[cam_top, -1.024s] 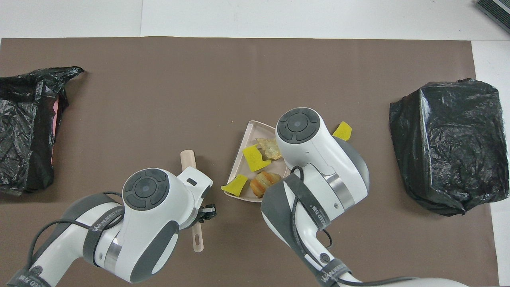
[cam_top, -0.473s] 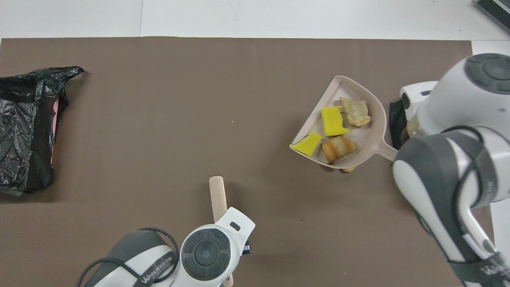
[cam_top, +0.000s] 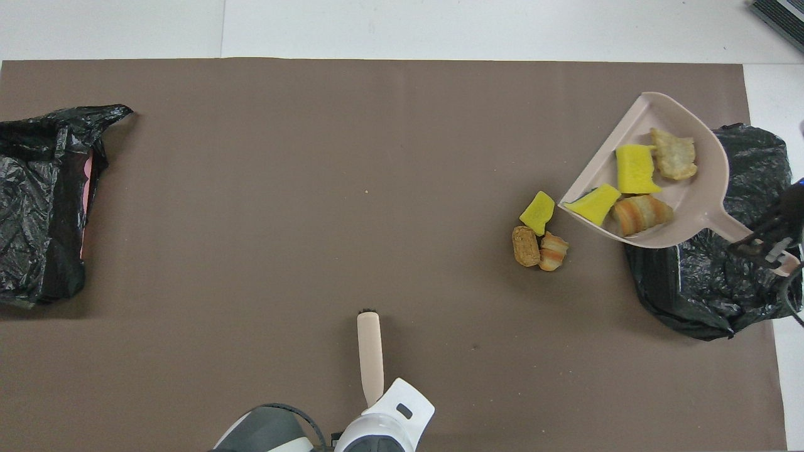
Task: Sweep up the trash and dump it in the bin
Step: 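Tip the dustpan over the black bag with the right gripper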
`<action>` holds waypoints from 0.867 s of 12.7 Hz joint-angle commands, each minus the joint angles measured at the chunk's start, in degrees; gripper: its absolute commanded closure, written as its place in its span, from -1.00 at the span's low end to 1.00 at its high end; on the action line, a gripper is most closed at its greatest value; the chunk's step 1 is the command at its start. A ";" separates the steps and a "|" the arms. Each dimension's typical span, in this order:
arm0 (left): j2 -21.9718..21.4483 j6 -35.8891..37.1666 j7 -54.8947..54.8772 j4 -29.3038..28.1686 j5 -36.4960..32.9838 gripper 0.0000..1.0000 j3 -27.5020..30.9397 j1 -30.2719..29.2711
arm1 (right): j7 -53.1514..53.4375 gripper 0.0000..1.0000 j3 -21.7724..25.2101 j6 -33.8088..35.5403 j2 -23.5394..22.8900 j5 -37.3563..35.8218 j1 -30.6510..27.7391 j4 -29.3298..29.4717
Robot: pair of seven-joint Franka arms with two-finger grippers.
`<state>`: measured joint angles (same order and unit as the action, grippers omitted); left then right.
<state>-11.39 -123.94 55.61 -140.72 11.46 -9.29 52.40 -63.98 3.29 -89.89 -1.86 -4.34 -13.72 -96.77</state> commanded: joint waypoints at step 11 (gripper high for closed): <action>0.14 -2.89 -5.33 -3.25 5.23 1.00 1.03 0.95 | -32.50 1.00 -0.39 -26.30 -12.11 -17.80 -11.59 6.51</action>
<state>-11.09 -125.15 51.68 -142.86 15.46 -8.98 52.67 -91.94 3.10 -114.16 -14.81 -20.39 -25.33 -89.02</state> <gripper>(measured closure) 0.744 0.678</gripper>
